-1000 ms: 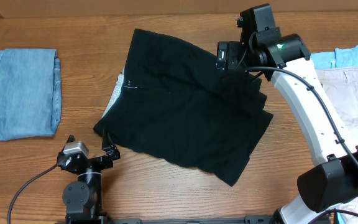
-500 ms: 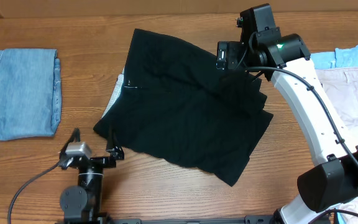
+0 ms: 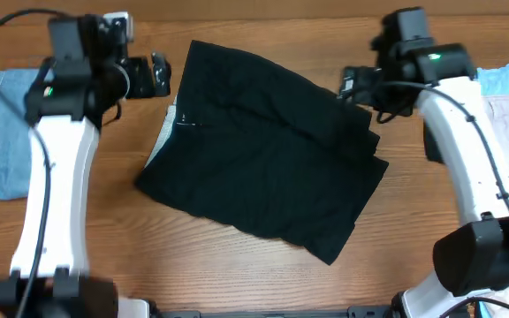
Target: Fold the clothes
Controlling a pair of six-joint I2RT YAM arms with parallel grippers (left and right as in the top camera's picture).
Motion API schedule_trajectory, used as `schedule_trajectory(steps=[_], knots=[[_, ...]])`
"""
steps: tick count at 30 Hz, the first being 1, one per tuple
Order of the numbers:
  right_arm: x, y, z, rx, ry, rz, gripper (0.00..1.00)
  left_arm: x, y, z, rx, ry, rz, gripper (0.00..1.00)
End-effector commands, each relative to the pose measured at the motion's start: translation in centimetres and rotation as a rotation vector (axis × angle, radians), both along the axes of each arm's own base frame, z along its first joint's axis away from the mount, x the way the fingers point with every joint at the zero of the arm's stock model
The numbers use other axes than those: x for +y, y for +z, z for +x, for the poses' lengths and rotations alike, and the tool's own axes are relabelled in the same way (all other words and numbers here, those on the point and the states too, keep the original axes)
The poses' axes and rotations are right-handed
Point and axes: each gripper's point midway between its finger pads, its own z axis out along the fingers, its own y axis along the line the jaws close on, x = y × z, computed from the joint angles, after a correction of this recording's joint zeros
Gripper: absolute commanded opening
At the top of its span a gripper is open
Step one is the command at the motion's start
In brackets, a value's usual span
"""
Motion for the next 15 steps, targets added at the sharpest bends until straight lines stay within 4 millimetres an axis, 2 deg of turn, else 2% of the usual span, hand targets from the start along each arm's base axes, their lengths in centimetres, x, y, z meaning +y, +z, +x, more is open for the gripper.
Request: schedule_trajectory(steps=[1,3,4,6,7,12,15], knots=[[-3.3,1.2,0.4,-0.009,-0.088,0.154,0.69,-2.7,-2.2,2.6,0.026,-0.125,-0.099,1.0],[-5.9,0.8,0.2,0.011,-0.152,0.192,0.65,-2.9,-4.1,3.2,0.066,-0.129,-0.108,1.0],[-6.2,0.3,0.0,0.026,-0.162,0.212,0.65,-2.9,-4.8,3.3,0.082,-0.129,-0.11,1.0],[-6.2,-1.0,-0.3,0.054,-0.167,0.22,0.61,-2.9,-5.6,3.5,0.098,-0.128,-0.112,1.0],[-6.1,-2.5,-0.1,0.058,-0.171,0.226,0.59,-2.8,-6.1,3.6,0.109,-0.127,-0.112,1.0],[-5.7,-8.7,0.5,0.031,-0.196,0.255,0.58,-2.8,-6.3,3.5,0.118,-0.126,-0.113,1.0],[-5.7,-10.3,1.0,-0.013,-0.195,0.256,0.58,-2.9,-6.4,3.3,0.127,-0.126,-0.114,1.0]])
